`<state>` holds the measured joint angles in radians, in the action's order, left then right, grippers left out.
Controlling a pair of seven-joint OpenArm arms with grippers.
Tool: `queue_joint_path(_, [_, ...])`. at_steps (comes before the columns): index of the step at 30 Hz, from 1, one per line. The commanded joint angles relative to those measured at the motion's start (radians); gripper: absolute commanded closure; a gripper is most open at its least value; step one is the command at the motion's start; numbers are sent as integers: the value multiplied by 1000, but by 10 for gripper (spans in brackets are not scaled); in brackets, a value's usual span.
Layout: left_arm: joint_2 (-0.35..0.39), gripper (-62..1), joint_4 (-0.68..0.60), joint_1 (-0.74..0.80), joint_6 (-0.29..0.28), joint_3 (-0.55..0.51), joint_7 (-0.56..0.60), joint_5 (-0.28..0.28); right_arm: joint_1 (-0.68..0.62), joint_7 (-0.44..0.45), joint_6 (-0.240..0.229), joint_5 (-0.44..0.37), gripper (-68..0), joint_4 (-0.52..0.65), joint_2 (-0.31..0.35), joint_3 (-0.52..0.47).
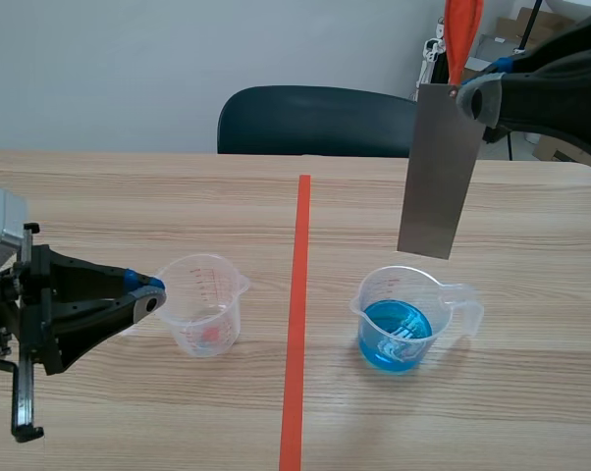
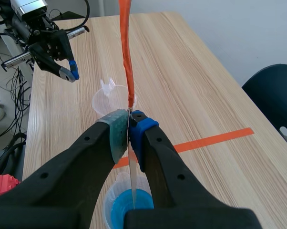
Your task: Do the redox reaction experiment. move the plate over the left beaker
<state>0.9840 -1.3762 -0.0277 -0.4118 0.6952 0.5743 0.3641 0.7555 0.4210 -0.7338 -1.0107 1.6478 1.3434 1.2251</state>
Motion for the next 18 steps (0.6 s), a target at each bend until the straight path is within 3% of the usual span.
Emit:
queue_joint_path(1, [4, -36, -26, -16, 5, -19, 16, 13, 20, 22, -12, -12, -18, 7, 5, -22])
queue_joint_path(6, [11, -37, -26, 5, 6, -47, 38, 13, 21, 3, -12, -11, -18, 7, -32, -22])
queue_joint_path(8, [11, -69, -26, 21, 6, -65, 56, 13, 21, -24, -12, -10, -18, 7, -59, -22])
queue_joint_path(10, [11, -149, -26, 38, 6, -81, 97, 13, 21, -66, -12, -9, -18, 6, -82, -22])
queue_joint_path(14, [5, -407, -26, 70, 20, -104, 195, 13, 24, -76, -12, -8, -18, 5, -118, -23])
queue_joint_path(16, [-10, -521, -26, 87, 76, -117, 202, 14, 24, -76, -12, -9, -18, 5, -135, -29])
queue_joint_path(18, [-30, -596, -26, 116, 133, -140, 198, 14, 24, -76, -12, -14, -18, 5, -150, -36])
